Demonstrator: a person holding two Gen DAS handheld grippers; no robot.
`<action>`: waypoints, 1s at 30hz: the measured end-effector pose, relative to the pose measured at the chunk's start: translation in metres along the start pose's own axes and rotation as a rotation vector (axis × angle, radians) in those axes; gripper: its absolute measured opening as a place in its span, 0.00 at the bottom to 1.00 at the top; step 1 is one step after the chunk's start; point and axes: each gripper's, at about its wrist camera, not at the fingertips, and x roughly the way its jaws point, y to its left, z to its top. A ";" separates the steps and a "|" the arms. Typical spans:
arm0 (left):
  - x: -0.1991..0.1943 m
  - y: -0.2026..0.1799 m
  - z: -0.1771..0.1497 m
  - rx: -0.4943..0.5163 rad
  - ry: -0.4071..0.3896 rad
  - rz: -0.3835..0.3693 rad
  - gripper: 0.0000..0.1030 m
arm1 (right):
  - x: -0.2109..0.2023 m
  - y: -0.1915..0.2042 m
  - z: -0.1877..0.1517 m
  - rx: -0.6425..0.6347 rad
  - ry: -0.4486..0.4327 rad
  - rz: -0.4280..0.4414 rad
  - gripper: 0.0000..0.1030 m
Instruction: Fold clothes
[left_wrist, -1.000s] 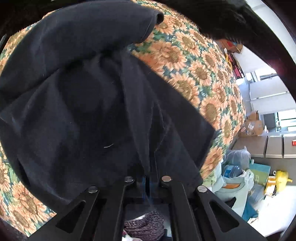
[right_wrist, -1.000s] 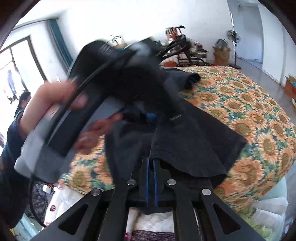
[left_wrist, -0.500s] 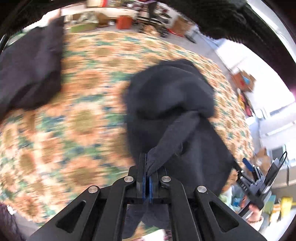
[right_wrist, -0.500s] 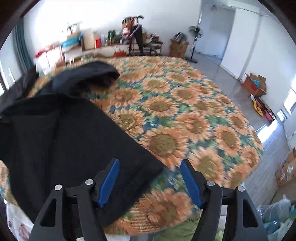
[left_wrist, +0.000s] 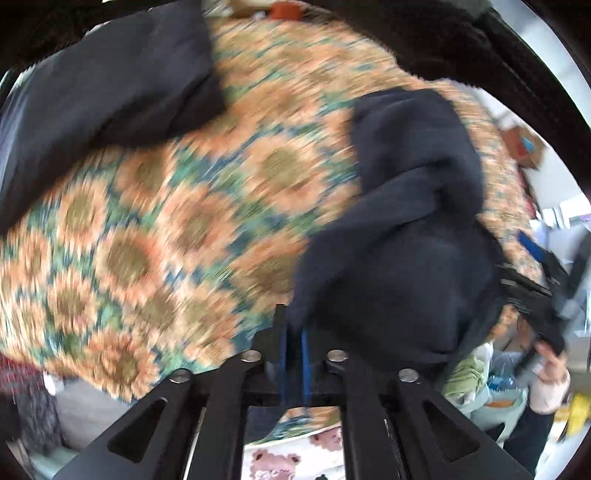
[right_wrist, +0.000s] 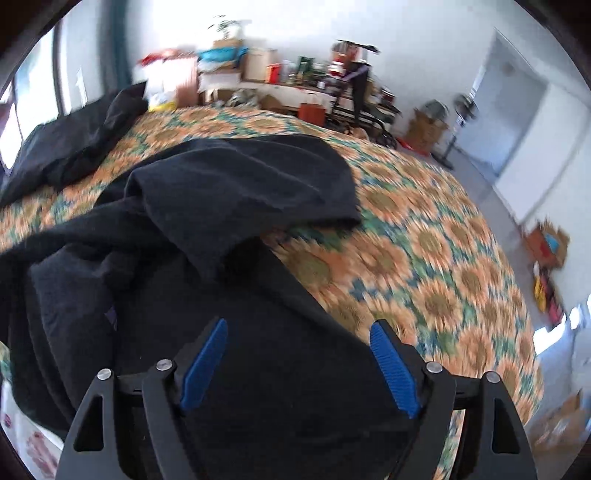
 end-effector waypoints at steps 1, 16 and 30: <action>-0.003 -0.009 0.003 0.031 -0.017 0.003 0.47 | 0.006 0.004 0.004 -0.026 0.004 -0.009 0.80; 0.062 -0.072 0.067 0.138 -0.139 0.108 0.20 | 0.065 -0.019 0.023 0.039 0.051 0.093 0.33; -0.051 0.039 0.043 -0.188 -0.316 0.028 0.09 | -0.065 -0.103 0.029 0.308 -0.201 -0.141 0.01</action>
